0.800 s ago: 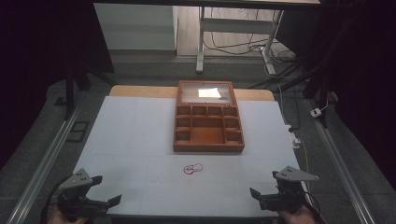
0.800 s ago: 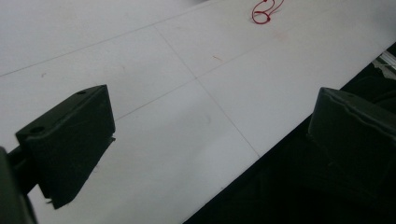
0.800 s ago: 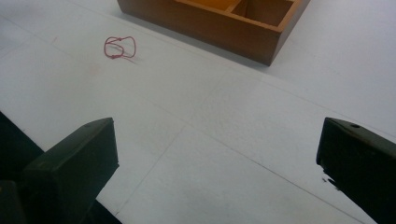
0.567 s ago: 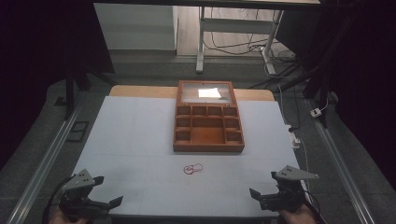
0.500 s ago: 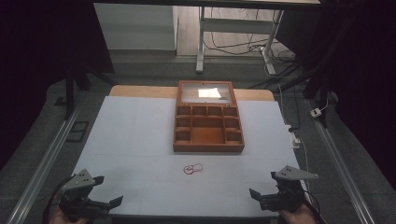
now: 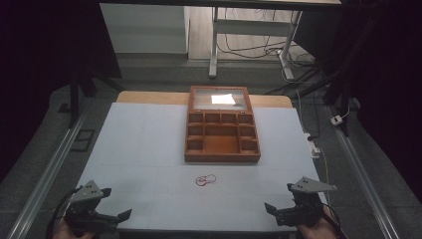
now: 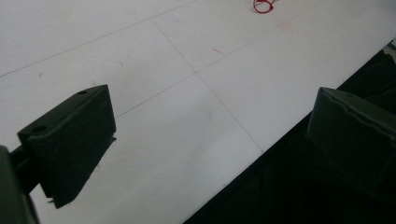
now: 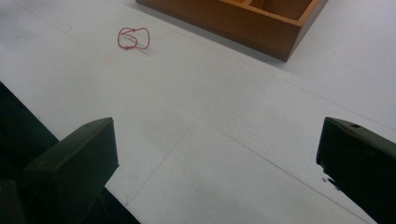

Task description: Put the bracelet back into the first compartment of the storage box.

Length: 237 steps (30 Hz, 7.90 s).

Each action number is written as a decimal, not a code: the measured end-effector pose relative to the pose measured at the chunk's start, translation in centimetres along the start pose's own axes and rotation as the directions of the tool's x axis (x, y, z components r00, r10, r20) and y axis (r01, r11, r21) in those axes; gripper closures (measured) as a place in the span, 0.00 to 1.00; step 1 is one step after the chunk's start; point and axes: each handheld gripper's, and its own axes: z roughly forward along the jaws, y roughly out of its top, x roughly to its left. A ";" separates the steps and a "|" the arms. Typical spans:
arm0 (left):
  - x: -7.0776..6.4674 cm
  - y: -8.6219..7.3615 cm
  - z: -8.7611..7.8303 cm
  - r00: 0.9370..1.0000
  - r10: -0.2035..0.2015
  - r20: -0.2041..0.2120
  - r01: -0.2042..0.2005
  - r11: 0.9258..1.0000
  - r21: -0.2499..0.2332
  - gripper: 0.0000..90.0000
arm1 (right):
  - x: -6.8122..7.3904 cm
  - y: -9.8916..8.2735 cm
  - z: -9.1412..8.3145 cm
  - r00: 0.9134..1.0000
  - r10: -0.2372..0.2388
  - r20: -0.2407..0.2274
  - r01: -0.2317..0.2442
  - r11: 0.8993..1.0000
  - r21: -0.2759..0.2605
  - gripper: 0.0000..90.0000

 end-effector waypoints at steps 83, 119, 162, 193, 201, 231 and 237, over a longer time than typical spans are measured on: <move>0.4 -0.1 -0.2 1.000 -0.026 0.007 0.026 0.999 -0.022 0.01 | 5.5 5.3 11.2 0.949 -0.237 -0.209 0.258 0.963 0.078 0.00; 0.6 -0.2 -0.3 0.999 -0.035 0.018 0.036 0.999 -0.027 0.01 | 5.2 8.0 18.3 0.920 -0.299 -0.255 0.354 0.911 0.210 0.82; 0.5 -0.1 -0.2 0.999 -0.028 0.018 0.028 0.999 -0.028 0.02 | 4.7 11.4 13.2 0.906 -0.272 -0.325 0.289 0.957 0.004 1.00; 0.6 -0.1 -0.2 0.999 -0.041 0.021 0.041 0.999 -0.024 0.02 | 2.0 14.6 13.9 0.950 -0.209 -0.232 0.207 0.978 -0.033 1.00; 0.7 -0.1 -0.2 0.999 -0.043 0.023 0.043 0.999 -0.025 0.02 | 1.6 16.0 14.9 0.956 -0.201 -0.212 0.197 0.980 -0.043 1.00; 0.7 -0.1 -0.2 0.999 -0.040 0.029 0.041 0.999 -0.025 0.02 | -0.6 20.7 20.1 0.981 -0.165 -0.103 0.161 0.986 -0.049 1.00; 0.7 -0.2 -0.2 0.999 -0.041 0.030 0.042 0.999 -0.026 0.02 | -0.7 21.5 21.4 0.979 -0.187 -0.075 0.185 0.982 -0.035 1.00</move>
